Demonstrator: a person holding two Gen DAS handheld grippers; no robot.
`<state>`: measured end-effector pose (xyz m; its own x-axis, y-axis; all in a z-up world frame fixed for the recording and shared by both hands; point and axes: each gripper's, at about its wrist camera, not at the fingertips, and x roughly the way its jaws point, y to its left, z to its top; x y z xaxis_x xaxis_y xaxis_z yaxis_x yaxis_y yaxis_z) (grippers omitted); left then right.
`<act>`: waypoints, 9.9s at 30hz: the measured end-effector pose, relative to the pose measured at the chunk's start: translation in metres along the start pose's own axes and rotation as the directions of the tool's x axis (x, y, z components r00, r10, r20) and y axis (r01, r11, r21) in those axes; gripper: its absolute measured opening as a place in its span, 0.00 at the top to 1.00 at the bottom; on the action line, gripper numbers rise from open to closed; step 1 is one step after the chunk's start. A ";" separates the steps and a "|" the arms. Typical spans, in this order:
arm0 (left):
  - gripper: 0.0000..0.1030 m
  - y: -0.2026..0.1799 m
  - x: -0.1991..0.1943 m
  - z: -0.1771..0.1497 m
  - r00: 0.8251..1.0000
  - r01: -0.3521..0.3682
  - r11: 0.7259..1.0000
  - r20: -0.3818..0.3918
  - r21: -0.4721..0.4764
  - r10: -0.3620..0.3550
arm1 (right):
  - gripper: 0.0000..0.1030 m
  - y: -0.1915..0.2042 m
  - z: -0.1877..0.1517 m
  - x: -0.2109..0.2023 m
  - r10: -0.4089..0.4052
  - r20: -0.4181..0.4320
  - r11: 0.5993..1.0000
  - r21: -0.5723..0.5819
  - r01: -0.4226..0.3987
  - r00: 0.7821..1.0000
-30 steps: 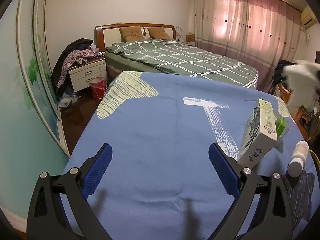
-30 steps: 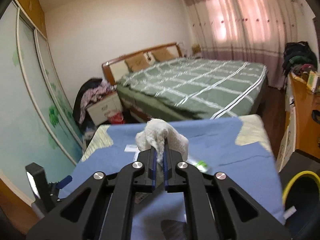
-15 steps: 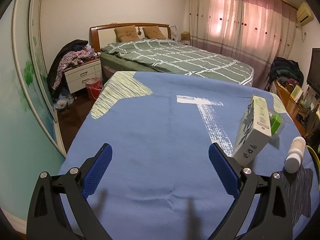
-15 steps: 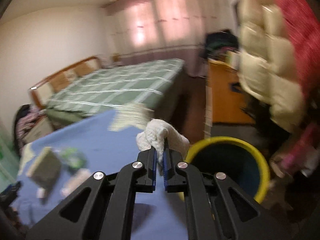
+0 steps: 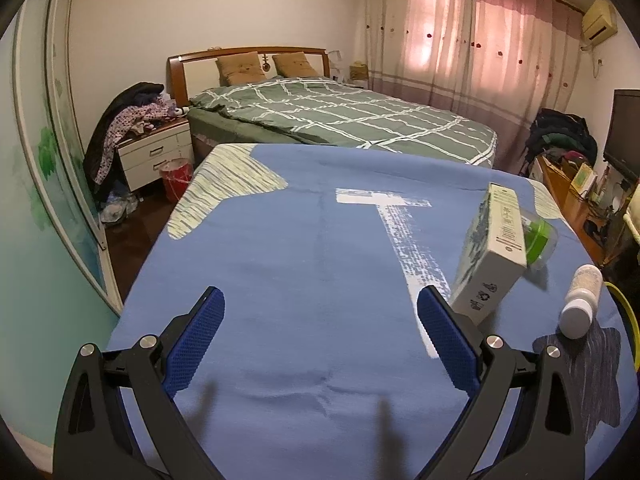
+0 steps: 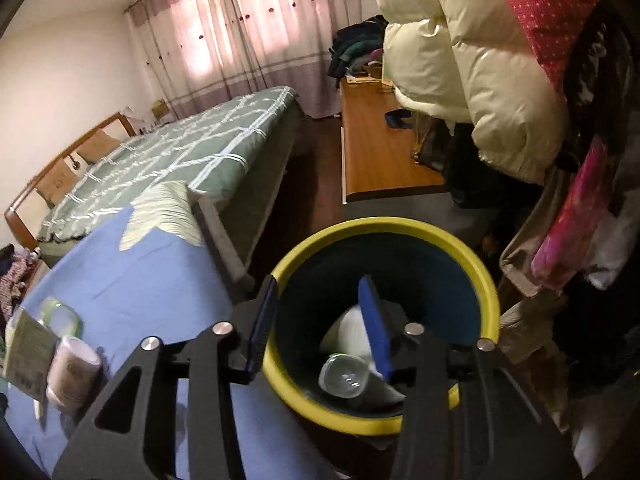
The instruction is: Collect trash
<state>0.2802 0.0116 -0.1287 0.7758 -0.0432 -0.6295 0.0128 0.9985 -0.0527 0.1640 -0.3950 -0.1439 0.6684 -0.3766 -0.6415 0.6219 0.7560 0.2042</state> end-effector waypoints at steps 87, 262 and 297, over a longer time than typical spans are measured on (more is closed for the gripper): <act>0.31 -0.474 -0.039 -0.023 0.787 0.617 0.556 -0.414 0.557 -0.458 | 0.41 -0.144 -0.019 -0.074 -0.033 0.074 0.997 0.076 0.027 0.997; 0.28 -0.356 0.027 0.027 0.799 0.593 0.719 -0.381 0.362 -0.466 | 0.07 -0.054 -0.030 -0.076 -0.070 0.106 0.994 -0.074 0.078 0.992; 0.05 -0.343 -0.099 0.010 0.847 0.528 0.777 -0.151 0.342 -0.509 | 0.07 -0.090 -0.044 -0.109 0.028 0.068 0.995 -0.095 -0.022 0.997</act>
<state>0.2050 -0.3259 -0.0406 0.5551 -0.5503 -0.6238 0.6356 0.7643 -0.1087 0.0171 -0.3985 -0.1249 0.7118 -0.3904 -0.5839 0.5658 0.8113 0.1473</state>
